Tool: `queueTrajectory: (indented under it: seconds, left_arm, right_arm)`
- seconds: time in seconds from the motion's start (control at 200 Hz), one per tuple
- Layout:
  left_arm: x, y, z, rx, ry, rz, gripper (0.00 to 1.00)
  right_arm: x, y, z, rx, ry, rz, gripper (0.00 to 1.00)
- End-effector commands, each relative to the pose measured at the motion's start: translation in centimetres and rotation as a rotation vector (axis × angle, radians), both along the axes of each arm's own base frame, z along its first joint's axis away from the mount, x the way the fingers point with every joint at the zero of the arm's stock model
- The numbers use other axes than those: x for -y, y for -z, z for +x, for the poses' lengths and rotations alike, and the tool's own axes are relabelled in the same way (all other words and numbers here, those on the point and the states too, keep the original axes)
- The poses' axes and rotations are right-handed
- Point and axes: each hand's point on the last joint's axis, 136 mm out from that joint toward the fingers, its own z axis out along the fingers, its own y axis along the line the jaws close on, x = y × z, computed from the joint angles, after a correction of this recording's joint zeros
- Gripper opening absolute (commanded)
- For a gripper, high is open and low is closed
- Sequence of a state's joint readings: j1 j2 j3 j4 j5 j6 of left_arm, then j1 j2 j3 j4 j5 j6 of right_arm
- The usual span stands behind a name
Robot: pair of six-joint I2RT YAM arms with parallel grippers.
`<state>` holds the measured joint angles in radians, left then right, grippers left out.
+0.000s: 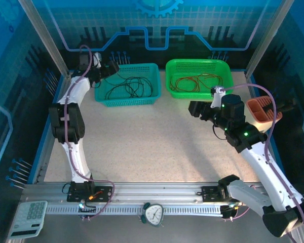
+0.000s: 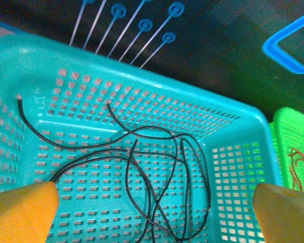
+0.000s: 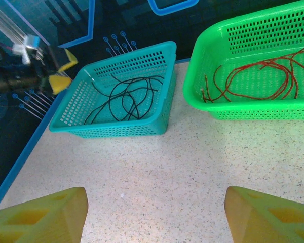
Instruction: Untangle the cables
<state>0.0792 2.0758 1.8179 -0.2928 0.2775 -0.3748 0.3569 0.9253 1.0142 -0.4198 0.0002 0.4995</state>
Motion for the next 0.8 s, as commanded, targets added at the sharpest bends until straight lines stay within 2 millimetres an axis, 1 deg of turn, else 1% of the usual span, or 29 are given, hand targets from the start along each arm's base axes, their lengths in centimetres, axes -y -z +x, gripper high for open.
queueTrajectory:
  seconds: [0.0, 0.085, 0.11, 0.135, 0.2, 0.24, 0.255, 0.27, 0.3, 0.315, 0.325, 0.335, 0.375, 0.39, 0.4, 0.47, 0.575, 0.58, 0.61, 0.68, 0.685, 0.7, 0.795]
  left_arm:
    - [1.5, -8.8, -1.6, 0.162, 0.072, 0.022, 0.99]
    - [2.0, -11.3, -2.7, 0.218, 0.081, 0.000, 0.99]
    - [2.1, -12.3, -3.2, 0.241, 0.081, -0.006, 0.99]
    - [2.2, -12.5, -3.6, 0.252, 0.079, -0.011, 0.99]
    - [2.5, -14.0, -5.3, 0.299, 0.076, -0.027, 0.99]
    - [2.7, -14.4, -6.5, 0.324, 0.072, -0.036, 0.99]
    - [2.7, -14.3, -6.8, 0.331, 0.070, -0.039, 0.99]
    - [2.8, -14.5, -7.4, 0.342, 0.068, -0.041, 0.99]
    - [3.0, -14.9, -8.4, 0.365, 0.068, -0.044, 0.99]
    - [3.1, -14.8, -9.0, 0.371, 0.066, -0.046, 0.99]
    - [3.1, -14.6, -9.3, 0.371, 0.065, -0.047, 0.99]
    - [3.2, -14.7, -9.7, 0.377, 0.066, -0.047, 0.99]
    - [3.6, -14.4, -11.2, 0.390, 0.069, -0.044, 0.99]
    - [3.7, -14.8, -11.8, 0.406, 0.071, -0.037, 0.99]
    - [3.9, -14.4, -12.1, 0.402, 0.074, -0.035, 0.99]
    - [4.8, -13.7, -15.1, 0.424, 0.083, 0.011, 0.99]
    - [5.8, -11.9, -19.0, 0.447, 0.083, 0.102, 0.99]
    - [5.8, -12.1, -19.2, 0.455, 0.080, 0.108, 0.99]
    - [5.8, -11.3, -20.1, 0.461, 0.069, 0.130, 0.99]
    - [5.3, -10.6, -22.1, 0.501, 0.034, 0.156, 0.99]
    - [5.2, -10.5, -22.2, 0.503, 0.030, 0.158, 0.99]
    - [5.0, -10.3, -22.5, 0.509, 0.018, 0.164, 0.99]
    - [2.8, -9.6, -23.9, 0.568, -0.079, 0.255, 0.99]
  right_arm:
    - [0.4, -0.7, 0.2, 0.012, 0.004, -0.015, 0.73]
    - [0.3, -0.3, 0.4, 0.006, 0.002, -0.021, 0.73]
    - [0.3, -0.3, 0.4, 0.006, 0.001, -0.024, 0.74]
    - [0.3, -0.1, 0.5, 0.001, 0.001, -0.028, 0.75]
    - [0.2, 0.4, 0.6, -0.009, -0.003, -0.040, 0.76]
    - [0.2, 0.8, 0.7, -0.015, -0.005, -0.048, 0.80]
    - [0.2, 1.0, 0.7, -0.018, -0.005, -0.051, 0.86]
    - [0.3, 1.1, 0.7, -0.017, -0.005, -0.054, 0.90]
    - [0.3, 1.5, 0.7, -0.019, -0.006, -0.061, 0.92]
    - [0.3, 1.7, 0.8, -0.020, -0.006, -0.065, 0.93]
    - [0.3, 1.8, 0.7, -0.020, -0.007, -0.067, 0.98]
    - [0.3, 2.0, 0.7, -0.022, -0.008, -0.070, 1.00]
    - [0.4, 2.5, 0.7, -0.022, -0.011, -0.079, 1.00]
    - [0.4, 2.7, 0.6, -0.023, -0.012, -0.083, 1.00]
    - [0.4, 2.8, 0.6, -0.024, -0.013, -0.083, 1.00]
    - [0.5, 3.5, 0.5, -0.018, -0.014, -0.097, 1.00]
    - [0.9, 4.4, 0.6, -0.011, 0.000, -0.126, 1.00]
    - [1.0, 4.5, 0.6, -0.011, 0.002, -0.128, 1.00]
    - [1.2, 4.6, 0.7, -0.009, 0.012, -0.136, 1.00]
    - [1.9, 4.2, 1.1, 0.013, 0.051, -0.158, 1.00]
    - [2.0, 4.8, 1.0, 0.003, 0.055, -0.164, 1.00]
    - [2.2, 5.3, 1.0, -0.004, 0.066, -0.173, 1.00]
    - [3.6, 5.7, 1.7, 0.034, 0.139, -0.214, 1.00]
